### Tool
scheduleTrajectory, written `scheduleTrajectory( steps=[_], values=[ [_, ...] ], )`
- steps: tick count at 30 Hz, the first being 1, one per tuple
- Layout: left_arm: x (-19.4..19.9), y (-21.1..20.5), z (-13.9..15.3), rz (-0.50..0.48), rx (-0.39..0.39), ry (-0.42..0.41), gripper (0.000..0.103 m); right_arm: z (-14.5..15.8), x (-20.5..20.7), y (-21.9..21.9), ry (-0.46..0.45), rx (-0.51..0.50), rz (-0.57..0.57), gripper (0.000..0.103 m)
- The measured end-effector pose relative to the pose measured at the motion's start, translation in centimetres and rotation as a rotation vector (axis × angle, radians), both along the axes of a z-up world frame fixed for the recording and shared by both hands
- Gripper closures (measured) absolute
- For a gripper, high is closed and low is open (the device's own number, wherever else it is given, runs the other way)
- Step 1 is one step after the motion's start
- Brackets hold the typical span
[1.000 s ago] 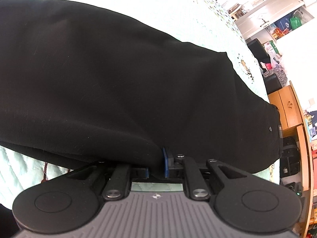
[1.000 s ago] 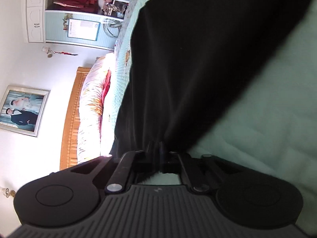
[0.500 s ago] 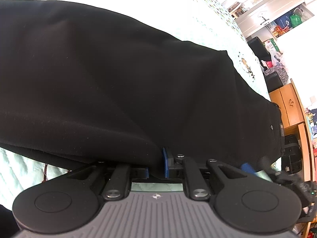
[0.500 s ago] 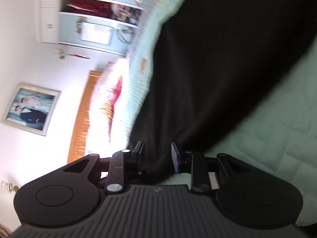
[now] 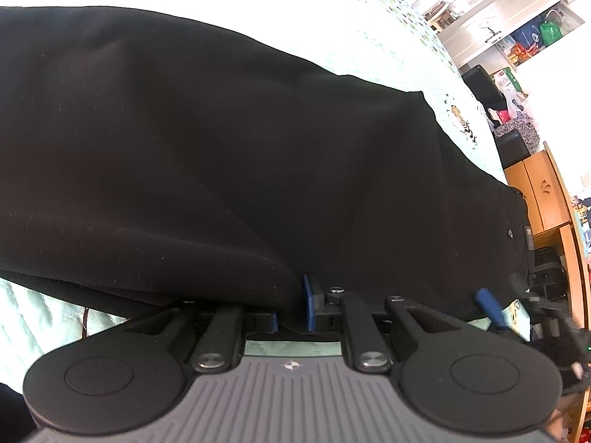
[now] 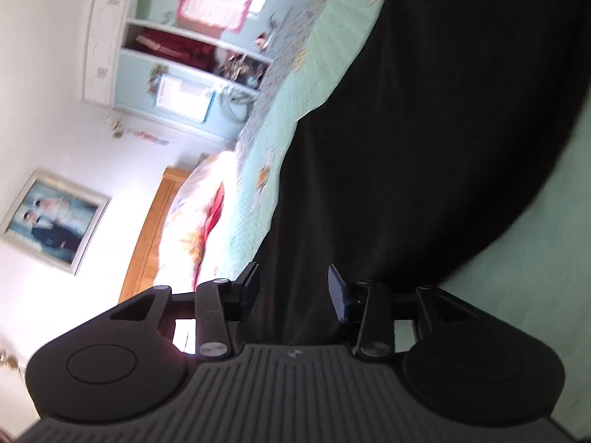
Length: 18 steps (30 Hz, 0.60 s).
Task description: Fold clothes
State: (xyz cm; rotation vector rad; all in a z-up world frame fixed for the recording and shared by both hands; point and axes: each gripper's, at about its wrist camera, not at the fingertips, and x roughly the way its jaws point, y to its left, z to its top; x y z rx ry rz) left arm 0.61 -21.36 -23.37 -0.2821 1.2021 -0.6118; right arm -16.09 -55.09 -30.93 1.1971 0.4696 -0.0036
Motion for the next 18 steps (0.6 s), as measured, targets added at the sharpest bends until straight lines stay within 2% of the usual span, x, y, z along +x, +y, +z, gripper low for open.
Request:
scheduleTrajectory(
  steps=[1, 2, 3, 6, 7, 8, 10, 15, 17, 18],
  values=[
    [0.1, 0.0, 0.0, 0.001, -0.002, 0.002, 0.089, -0.6, -0.2, -0.7, 0.051, -0.032, -0.023, 0.067],
    [0.1, 0.0, 0.0, 0.002, -0.003, 0.005, 0.088, -1.4, -0.6, -1.3, 0.078, -0.042, -0.037, 0.099],
    [0.1, 0.0, 0.0, 0.002, -0.003, 0.006, 0.088, -2.0, -1.0, -1.7, 0.094, -0.020, -0.054, 0.103],
    [0.2, 0.0, 0.0, 0.002, -0.001, 0.010, 0.088, -2.2, -2.2, -2.2, 0.070, 0.050, -0.098, 0.103],
    [0.2, -0.1, 0.0, 0.002, 0.000, 0.011, 0.088, -1.6, -2.4, -2.6, 0.046, 0.042, -0.110, 0.097],
    [0.3, -0.1, 0.0, 0.001, 0.001, 0.013, 0.088, -1.1, -2.6, -2.9, 0.022, 0.033, -0.122, 0.082],
    [0.3, -0.1, 0.1, 0.000, 0.003, 0.014, 0.088, 0.1, -2.9, -3.7, -0.027, 0.016, -0.146, 0.067],
    [0.6, 0.1, 0.1, 0.006, 0.000, 0.031, 0.088, 2.4, -3.8, -8.7, -0.139, -0.025, -0.304, 0.066],
    [0.7, 0.2, 0.1, 0.015, -0.001, 0.043, 0.087, 2.3, -5.0, -11.0, -0.173, -0.025, -0.370, 0.058],
    [0.7, 0.3, 0.1, 0.026, -0.007, 0.052, 0.087, 1.9, -5.3, -11.9, -0.146, -0.019, -0.397, 0.054]
  ],
)
